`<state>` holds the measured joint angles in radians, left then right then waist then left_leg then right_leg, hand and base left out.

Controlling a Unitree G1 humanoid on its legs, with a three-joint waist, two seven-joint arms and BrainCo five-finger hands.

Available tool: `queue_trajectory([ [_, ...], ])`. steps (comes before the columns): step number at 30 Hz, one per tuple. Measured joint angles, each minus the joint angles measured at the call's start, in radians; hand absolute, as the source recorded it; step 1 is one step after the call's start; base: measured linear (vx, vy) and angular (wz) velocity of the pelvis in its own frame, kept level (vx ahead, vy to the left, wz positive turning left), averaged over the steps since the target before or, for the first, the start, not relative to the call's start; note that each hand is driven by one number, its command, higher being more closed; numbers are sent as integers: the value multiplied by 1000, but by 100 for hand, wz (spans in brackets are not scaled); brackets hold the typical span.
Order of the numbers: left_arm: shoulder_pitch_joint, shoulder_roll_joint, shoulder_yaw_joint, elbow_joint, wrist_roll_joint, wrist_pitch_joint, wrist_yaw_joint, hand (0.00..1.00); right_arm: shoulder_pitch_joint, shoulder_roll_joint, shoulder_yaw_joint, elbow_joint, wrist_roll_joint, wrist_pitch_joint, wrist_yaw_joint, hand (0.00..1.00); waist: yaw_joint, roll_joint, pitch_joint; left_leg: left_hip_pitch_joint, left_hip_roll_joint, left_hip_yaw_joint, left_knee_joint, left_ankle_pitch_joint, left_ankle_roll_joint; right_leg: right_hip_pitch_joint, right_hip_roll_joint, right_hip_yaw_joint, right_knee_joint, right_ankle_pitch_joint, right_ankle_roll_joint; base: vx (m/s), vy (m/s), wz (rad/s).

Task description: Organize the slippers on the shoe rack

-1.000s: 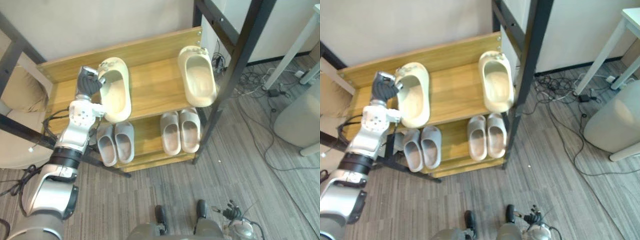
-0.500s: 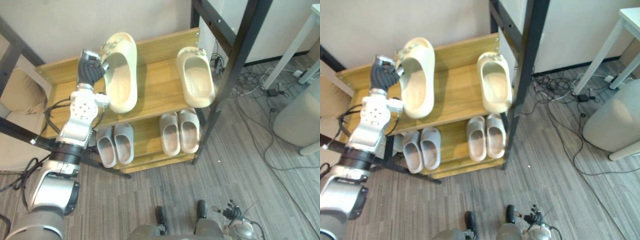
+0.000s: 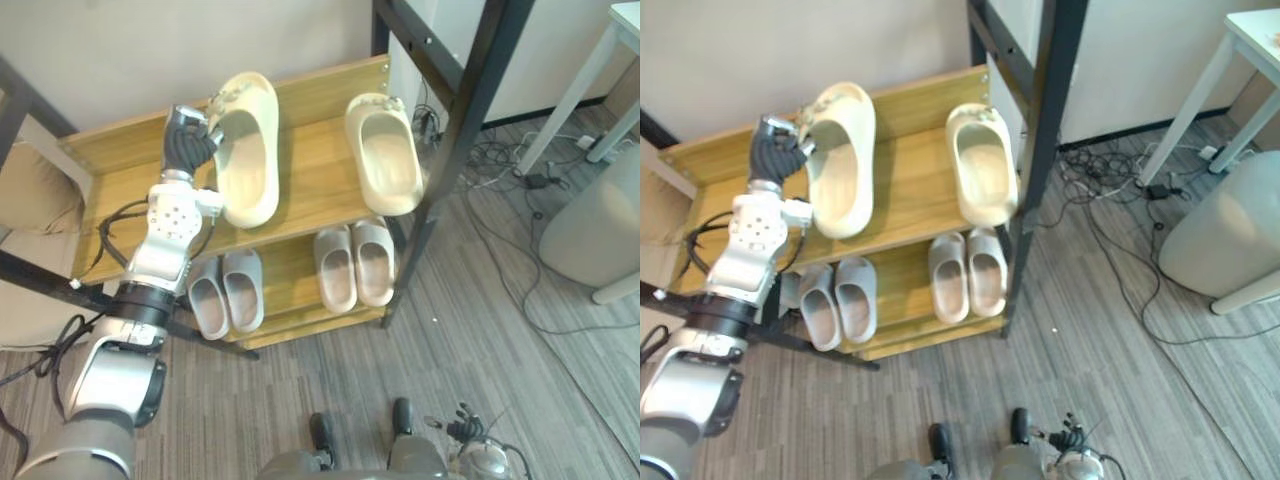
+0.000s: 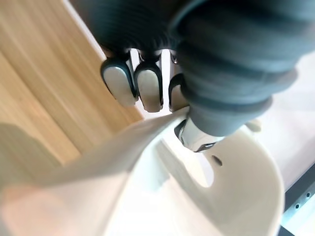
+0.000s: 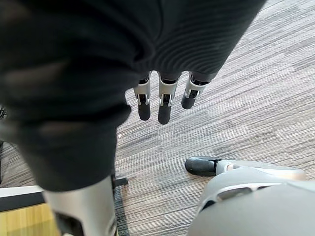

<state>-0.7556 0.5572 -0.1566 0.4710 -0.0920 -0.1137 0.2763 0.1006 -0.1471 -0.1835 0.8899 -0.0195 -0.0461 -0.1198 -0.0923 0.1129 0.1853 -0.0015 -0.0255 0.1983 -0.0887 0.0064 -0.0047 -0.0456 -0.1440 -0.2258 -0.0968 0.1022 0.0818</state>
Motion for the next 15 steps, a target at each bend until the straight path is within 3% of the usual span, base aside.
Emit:
queue_trajectory([
  [15, -4, -5, 2, 24, 4, -7, 24, 100, 6, -9, -20, 0, 21, 1, -8, 0, -5, 23, 13, -28, 7, 21, 2, -5, -10, -37, 4, 25, 0, 10, -1, -12, -4, -3],
])
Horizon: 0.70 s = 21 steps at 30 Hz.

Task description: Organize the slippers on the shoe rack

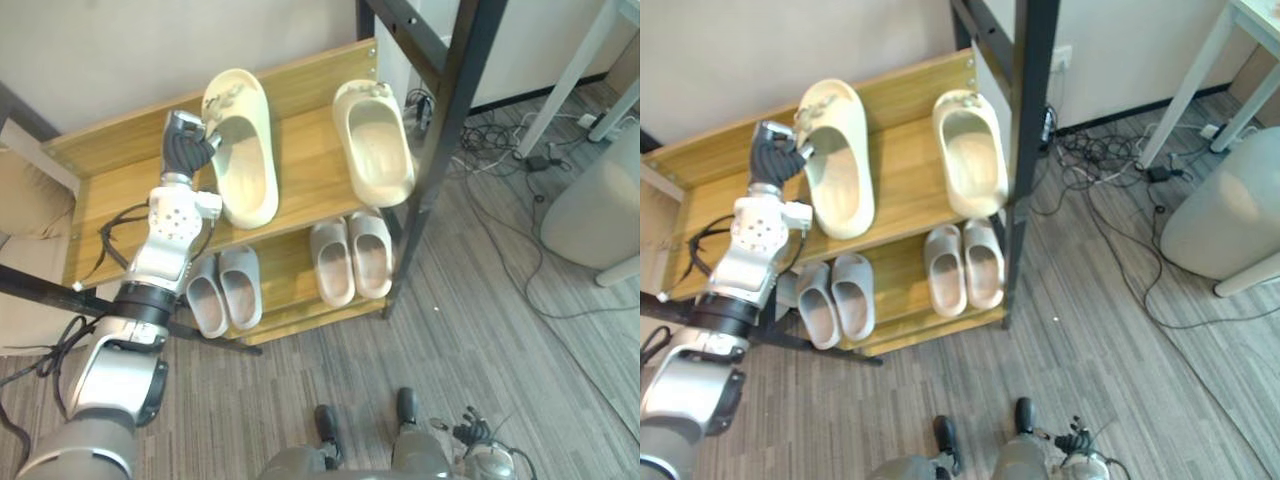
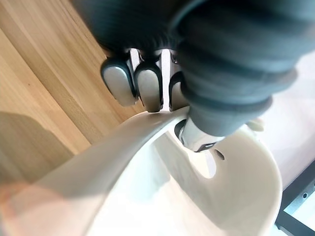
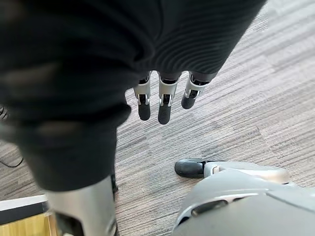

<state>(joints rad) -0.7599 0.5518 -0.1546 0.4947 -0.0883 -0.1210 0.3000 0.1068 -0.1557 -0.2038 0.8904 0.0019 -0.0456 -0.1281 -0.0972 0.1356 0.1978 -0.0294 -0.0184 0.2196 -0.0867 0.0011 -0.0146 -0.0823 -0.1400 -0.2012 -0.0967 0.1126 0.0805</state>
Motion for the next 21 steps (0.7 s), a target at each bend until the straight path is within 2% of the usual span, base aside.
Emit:
queue_trajectory([
  [12, -16, -58, -20, -26, -4, -1, 8, 100, -9, -1, -1, 3, 0, -1, -2, 0, -17, 5, 19, 18, -1, 4, 2, 3, 5, 23, -2, -1, 0, 1, 1, 3, -3, -1],
  [15, -14, -84, -57, -38, -15, 1, -13, 100, -9, -2, 1, 2, 0, -1, -2, 0, -19, 5, 26, 22, -1, -2, 2, 4, 6, 29, -2, -7, 0, 0, 3, 4, -15, 4],
  [21, 1, -130, -61, -54, -53, 0, -23, 100, -12, -4, 10, 2, 0, -1, -1, 0, -26, 8, 31, 33, -2, -16, 2, 3, 5, 48, -3, -26, 0, -2, 4, -6, -16, 7],
])
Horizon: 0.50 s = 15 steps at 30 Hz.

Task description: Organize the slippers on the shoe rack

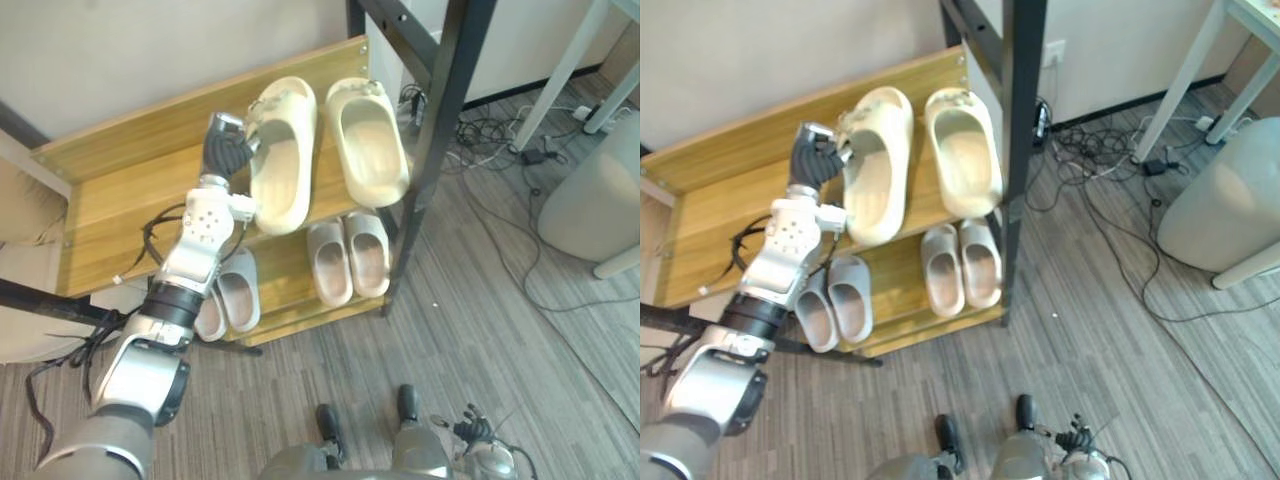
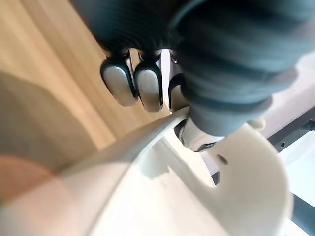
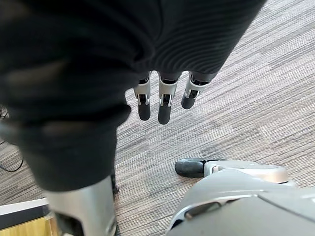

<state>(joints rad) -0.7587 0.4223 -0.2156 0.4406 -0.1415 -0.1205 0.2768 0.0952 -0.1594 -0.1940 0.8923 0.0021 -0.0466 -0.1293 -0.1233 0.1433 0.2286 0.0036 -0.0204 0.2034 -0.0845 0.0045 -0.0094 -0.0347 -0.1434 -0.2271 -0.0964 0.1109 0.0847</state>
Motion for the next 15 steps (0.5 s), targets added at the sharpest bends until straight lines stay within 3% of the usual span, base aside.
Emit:
queue_trajectory([
  [7, 39, -7, 0, -23, 1, 0, -5, 100, 0, -2, 5, 0, 0, 0, 1, 0, -5, 0, 0, 4, 1, -11, 3, 0, 0, 11, -1, -13, 0, -4, 1, -23, -17, 4],
  [8, 42, -7, 0, -23, 2, 0, -5, 0, 0, -2, 5, 0, 0, 0, 1, 0, -6, 0, 0, 6, 1, -13, 3, 0, 0, 14, -1, -15, 0, -5, 1, -12, -17, 7],
  [15, 38, -13, -1, 2, 4, 0, -4, 0, 0, -2, 6, 2, 0, 0, 1, 0, -12, -2, 1, 11, 2, -20, 3, -2, -3, 21, 0, -22, 0, -11, 0, -5, -8, 2],
])
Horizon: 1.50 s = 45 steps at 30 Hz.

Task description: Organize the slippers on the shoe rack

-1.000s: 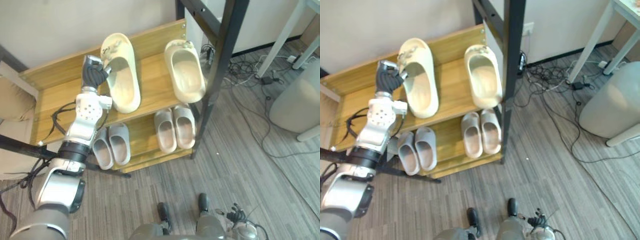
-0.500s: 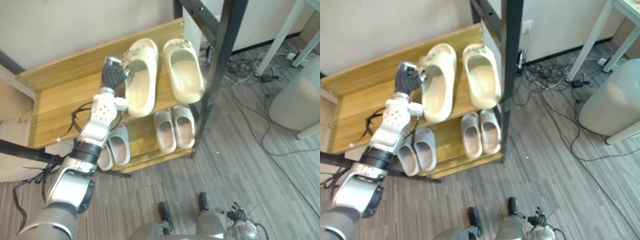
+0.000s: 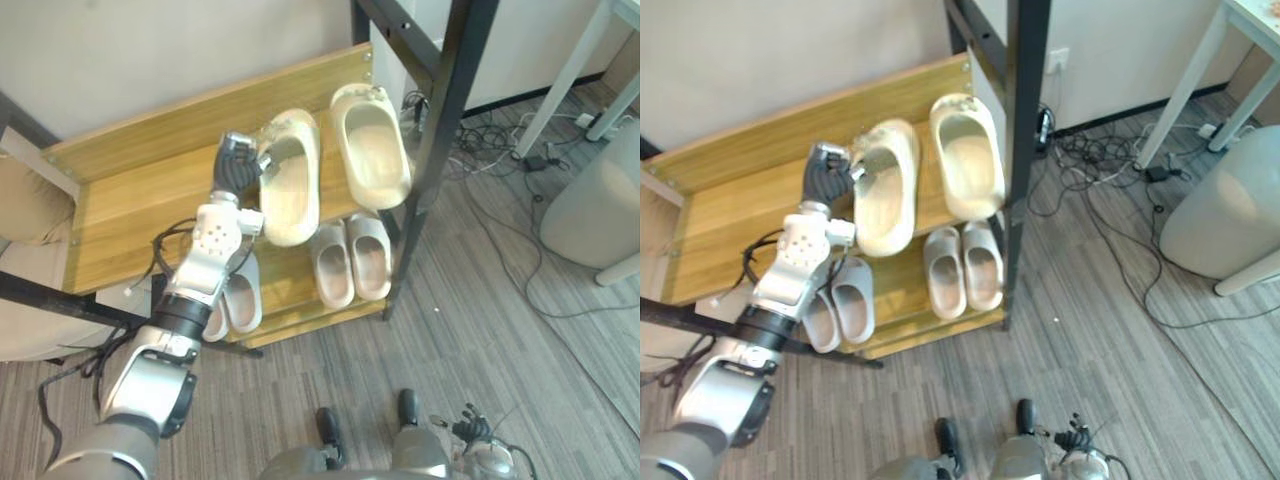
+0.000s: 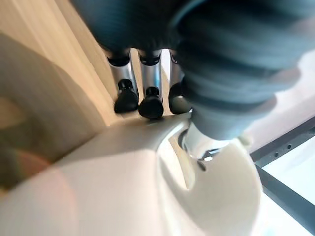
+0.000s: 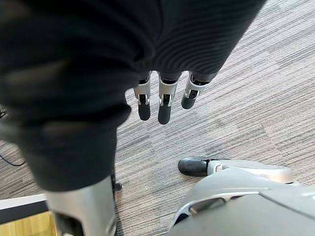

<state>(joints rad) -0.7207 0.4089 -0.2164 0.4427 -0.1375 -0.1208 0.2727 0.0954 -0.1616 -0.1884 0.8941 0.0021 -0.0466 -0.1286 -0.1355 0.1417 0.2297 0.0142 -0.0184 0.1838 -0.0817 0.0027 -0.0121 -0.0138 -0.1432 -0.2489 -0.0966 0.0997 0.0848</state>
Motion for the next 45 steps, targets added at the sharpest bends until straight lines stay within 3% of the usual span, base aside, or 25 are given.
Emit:
queue_trajectory([
  [9, -60, 0, 25, 97, 10, 4, 3, 0, 1, 2, -3, 31, 0, -2, -1, 0, -7, -2, 1, 0, 2, 9, -1, -3, -4, -5, 2, 9, 0, -1, 1, -2, -5, -2],
  [21, -71, 1, 44, 92, -3, 7, 9, 0, 1, 4, -3, 35, 1, -3, 0, 0, -18, -2, 2, -11, 3, 13, 0, -3, -5, -17, 4, 11, 6, 0, 1, -1, -3, -1],
  [40, 25, 0, 106, -159, -43, -7, 55, 0, -10, -6, 35, 35, 0, 0, 2, 0, 8, -3, 8, -11, 5, -23, 13, -1, -2, 7, 4, -21, 4, -3, -2, -10, -8, 5],
  [45, 119, -10, 126, -274, -81, -35, 57, 0, -15, -7, 35, 35, 0, 0, 2, 0, 19, -3, 8, -10, 4, -31, 13, -1, -1, 13, 4, -30, 1, -3, -2, -8, -4, 4],
])
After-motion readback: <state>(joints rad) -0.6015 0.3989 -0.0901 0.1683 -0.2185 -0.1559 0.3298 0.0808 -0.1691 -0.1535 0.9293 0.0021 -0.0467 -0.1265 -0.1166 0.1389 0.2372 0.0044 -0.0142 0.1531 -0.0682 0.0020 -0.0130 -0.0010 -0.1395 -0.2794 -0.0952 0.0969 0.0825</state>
